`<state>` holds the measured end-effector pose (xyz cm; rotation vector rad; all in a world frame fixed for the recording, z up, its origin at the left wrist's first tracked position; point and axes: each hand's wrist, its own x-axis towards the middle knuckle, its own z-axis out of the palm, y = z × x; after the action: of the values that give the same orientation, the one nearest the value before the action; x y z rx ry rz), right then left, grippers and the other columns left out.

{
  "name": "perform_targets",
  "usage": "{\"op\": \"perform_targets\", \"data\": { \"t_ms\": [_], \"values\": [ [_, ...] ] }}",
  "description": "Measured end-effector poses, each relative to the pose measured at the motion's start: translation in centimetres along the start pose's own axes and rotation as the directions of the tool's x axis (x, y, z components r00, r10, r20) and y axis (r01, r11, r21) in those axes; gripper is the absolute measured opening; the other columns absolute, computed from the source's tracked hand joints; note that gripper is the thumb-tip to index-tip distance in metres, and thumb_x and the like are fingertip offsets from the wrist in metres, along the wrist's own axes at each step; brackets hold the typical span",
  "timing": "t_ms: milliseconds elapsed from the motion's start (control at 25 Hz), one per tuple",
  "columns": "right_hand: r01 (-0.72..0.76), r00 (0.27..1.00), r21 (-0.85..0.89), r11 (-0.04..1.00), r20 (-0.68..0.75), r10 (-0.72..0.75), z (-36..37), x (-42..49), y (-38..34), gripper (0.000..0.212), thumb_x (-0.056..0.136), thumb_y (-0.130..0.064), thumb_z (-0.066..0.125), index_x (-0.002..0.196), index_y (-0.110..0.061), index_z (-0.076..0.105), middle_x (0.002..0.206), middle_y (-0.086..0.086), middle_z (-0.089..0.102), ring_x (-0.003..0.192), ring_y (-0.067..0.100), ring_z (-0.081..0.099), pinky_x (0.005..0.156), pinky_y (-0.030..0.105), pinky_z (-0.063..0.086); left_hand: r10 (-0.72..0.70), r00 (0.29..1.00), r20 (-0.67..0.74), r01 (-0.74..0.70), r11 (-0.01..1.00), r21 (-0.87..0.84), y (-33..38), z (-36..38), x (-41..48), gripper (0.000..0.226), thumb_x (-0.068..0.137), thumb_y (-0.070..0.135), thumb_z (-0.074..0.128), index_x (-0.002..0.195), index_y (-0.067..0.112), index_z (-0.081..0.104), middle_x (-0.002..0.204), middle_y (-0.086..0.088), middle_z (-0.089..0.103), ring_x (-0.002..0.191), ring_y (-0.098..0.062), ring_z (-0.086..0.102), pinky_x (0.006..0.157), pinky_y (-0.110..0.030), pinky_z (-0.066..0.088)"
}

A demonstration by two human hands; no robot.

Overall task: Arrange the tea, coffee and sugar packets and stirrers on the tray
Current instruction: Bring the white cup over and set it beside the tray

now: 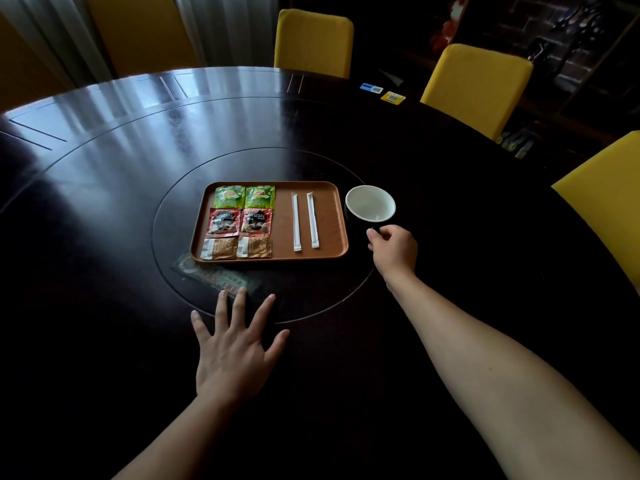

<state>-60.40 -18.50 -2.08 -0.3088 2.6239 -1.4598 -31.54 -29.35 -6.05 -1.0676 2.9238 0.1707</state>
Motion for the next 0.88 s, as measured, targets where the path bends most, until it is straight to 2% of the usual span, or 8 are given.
{"op": "perform_targets", "data": {
  "t_ms": [520, 760, 880],
  "values": [
    [-0.002, 1.000, -0.047, 0.999, 0.020, 0.002, 0.29, 0.27, -0.31, 0.033, 0.084, -0.034, 0.067, 0.070, -0.004, 0.063, 0.072, 0.014, 0.072, 0.073, 0.030, 0.072, 0.075, 0.050, 0.058, 0.004, 1.000, -0.014, -0.004, 1.000, -0.008, -0.06, 0.13, 0.00, 0.075, 0.084, 0.083, 0.003, 0.152, 0.052, 0.002, 0.168, -0.003, 0.007, 0.154, -0.029, -0.011, 0.116, -0.068, -0.005],
    [-0.001, 1.000, -0.094, 0.996, 0.025, 0.003, 0.19, 0.26, -0.55, 0.032, 0.085, -0.035, 0.067, 0.072, -0.006, 0.064, 0.073, 0.012, 0.072, 0.075, 0.028, 0.071, 0.078, 0.048, 0.058, 0.009, 0.999, -0.040, -0.009, 1.000, -0.010, -0.16, 0.40, -0.01, 0.074, 0.085, 0.083, 0.005, 0.153, 0.052, 0.005, 0.168, -0.004, 0.011, 0.154, -0.029, -0.008, 0.116, -0.069, -0.004],
    [-0.022, 0.999, -0.070, 0.997, 0.028, 0.025, 0.09, 0.07, -0.65, 0.027, 0.086, -0.035, 0.068, 0.081, -0.009, 0.065, 0.082, 0.010, 0.073, 0.081, 0.028, 0.072, 0.082, 0.049, 0.058, 0.008, 0.999, -0.047, -0.008, 1.000, -0.005, -0.13, 0.55, 0.06, 0.074, 0.086, 0.083, 0.006, 0.153, 0.052, 0.007, 0.167, -0.004, 0.013, 0.154, -0.029, -0.006, 0.116, -0.069, -0.003]
  ]
}}
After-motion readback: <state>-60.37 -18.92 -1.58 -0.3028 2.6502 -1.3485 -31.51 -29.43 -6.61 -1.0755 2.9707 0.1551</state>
